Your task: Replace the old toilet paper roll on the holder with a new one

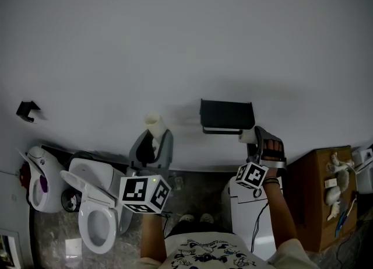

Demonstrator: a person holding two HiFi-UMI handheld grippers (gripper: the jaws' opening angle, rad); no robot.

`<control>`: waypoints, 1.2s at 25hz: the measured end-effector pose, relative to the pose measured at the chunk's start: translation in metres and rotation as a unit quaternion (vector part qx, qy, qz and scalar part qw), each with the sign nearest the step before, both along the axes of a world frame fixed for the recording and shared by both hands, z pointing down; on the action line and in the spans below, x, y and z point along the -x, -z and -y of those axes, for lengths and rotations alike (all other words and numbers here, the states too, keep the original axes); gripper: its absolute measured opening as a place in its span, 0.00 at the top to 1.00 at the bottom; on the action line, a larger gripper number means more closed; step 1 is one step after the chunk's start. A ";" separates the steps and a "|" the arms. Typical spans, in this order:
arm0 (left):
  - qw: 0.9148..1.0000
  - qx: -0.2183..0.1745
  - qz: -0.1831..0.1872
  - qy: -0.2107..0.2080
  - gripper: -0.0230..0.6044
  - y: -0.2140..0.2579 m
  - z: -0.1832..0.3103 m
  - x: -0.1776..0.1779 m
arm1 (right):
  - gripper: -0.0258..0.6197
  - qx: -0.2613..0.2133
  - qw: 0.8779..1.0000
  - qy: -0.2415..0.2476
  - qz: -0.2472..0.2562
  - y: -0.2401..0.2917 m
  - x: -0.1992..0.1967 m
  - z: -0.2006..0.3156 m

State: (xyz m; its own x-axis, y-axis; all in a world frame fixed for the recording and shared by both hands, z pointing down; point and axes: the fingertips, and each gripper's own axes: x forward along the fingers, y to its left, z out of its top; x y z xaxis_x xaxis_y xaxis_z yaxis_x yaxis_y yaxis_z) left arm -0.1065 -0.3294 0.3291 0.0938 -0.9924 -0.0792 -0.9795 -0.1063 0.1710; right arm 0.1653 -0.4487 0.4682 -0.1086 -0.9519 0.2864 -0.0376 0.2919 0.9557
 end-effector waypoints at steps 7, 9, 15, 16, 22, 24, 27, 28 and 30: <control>1.000 0.004 -0.001 0.021 0.68 -0.002 -0.014 0.021 | 0.49 -0.009 1.000 0.022 -0.009 -0.001 0.033 -0.003; 1.000 0.004 0.001 0.028 0.68 -0.002 -0.019 0.028 | 0.49 -0.012 0.999 0.033 -0.010 0.000 0.045 -0.005; 0.999 0.004 0.002 0.051 0.68 -0.001 -0.034 0.050 | 0.49 -0.014 0.998 0.053 -0.020 -0.007 0.078 -0.010; 0.999 0.005 0.002 0.054 0.68 -0.001 -0.037 0.053 | 0.49 -0.016 0.998 0.055 -0.020 -0.006 0.083 -0.011; 0.998 0.011 0.000 0.066 0.68 -0.005 -0.044 0.063 | 0.49 -0.025 0.997 0.070 -0.015 -0.005 0.107 -0.016; 0.998 0.011 0.001 0.066 0.68 -0.006 -0.045 0.064 | 0.49 -0.027 0.997 0.070 -0.011 -0.005 0.112 -0.017; 0.998 0.013 0.002 0.064 0.67 -0.006 -0.046 0.065 | 0.49 -0.032 0.997 0.064 -0.007 -0.003 0.115 -0.019; 0.998 0.013 0.002 0.063 0.67 -0.006 -0.045 0.064 | 0.49 -0.033 0.997 0.063 -0.007 -0.003 0.115 -0.020; 0.998 0.014 0.003 0.058 0.67 -0.007 -0.044 0.063 | 0.49 -0.033 0.997 0.064 -0.002 -0.001 0.114 -0.024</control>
